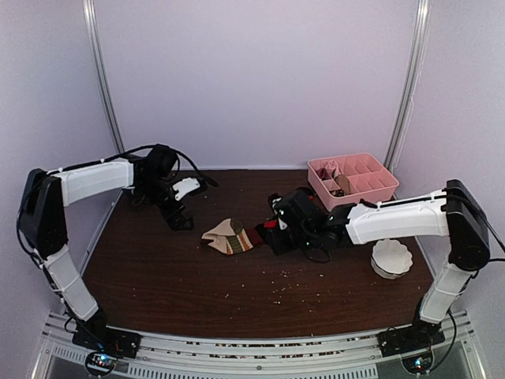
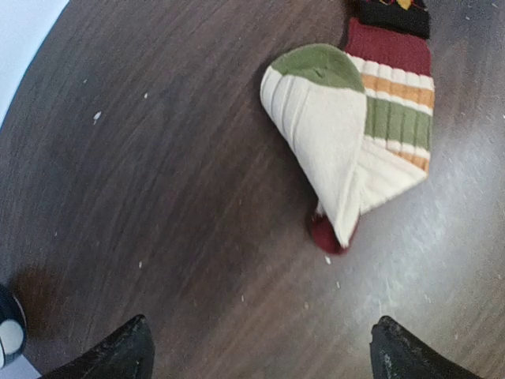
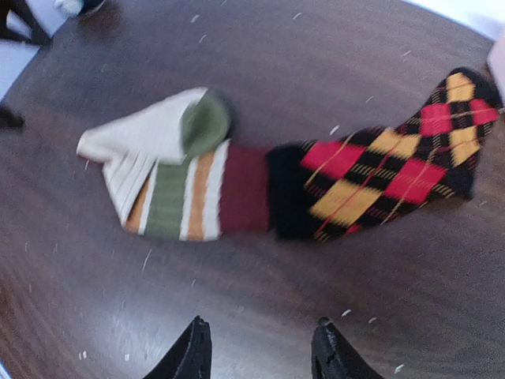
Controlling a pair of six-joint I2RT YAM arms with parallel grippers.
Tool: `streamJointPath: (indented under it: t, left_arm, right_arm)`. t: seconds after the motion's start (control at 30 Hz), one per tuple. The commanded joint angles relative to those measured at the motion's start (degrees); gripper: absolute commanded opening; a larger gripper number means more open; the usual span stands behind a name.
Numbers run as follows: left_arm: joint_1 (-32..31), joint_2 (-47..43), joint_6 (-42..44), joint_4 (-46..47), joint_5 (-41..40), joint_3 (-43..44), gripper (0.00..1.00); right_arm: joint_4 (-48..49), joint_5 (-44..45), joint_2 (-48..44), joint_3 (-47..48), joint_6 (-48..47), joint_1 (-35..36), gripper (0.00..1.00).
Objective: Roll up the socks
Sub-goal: Place the sock at the center of the board, then move the sock to the center of the board.
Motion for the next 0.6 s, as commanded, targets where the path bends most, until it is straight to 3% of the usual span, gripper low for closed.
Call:
streamJointPath:
  t: [0.0,0.27,0.43,0.57]
  left_arm:
    - [-3.92,12.38,-4.57,2.88,-6.18,9.28,0.98]
    - [-7.35,20.60,-5.48,5.02,-8.08,14.55,0.98]
    - [-9.02,23.66,-4.10,6.16,-19.35,14.49,0.91]
    - [-8.70,23.15,-2.04,7.31,-28.41,12.57,0.88]
  right_arm:
    - [-9.57,6.04,2.86,12.05,4.15,-5.71,0.43]
    - [-22.94,6.28,22.13,30.80,5.62,-8.91,0.35]
    - [-29.93,5.18,30.39,40.46,6.64,-8.91,0.29]
    - [-32.43,4.14,33.48,42.62,7.67,-8.91,0.23]
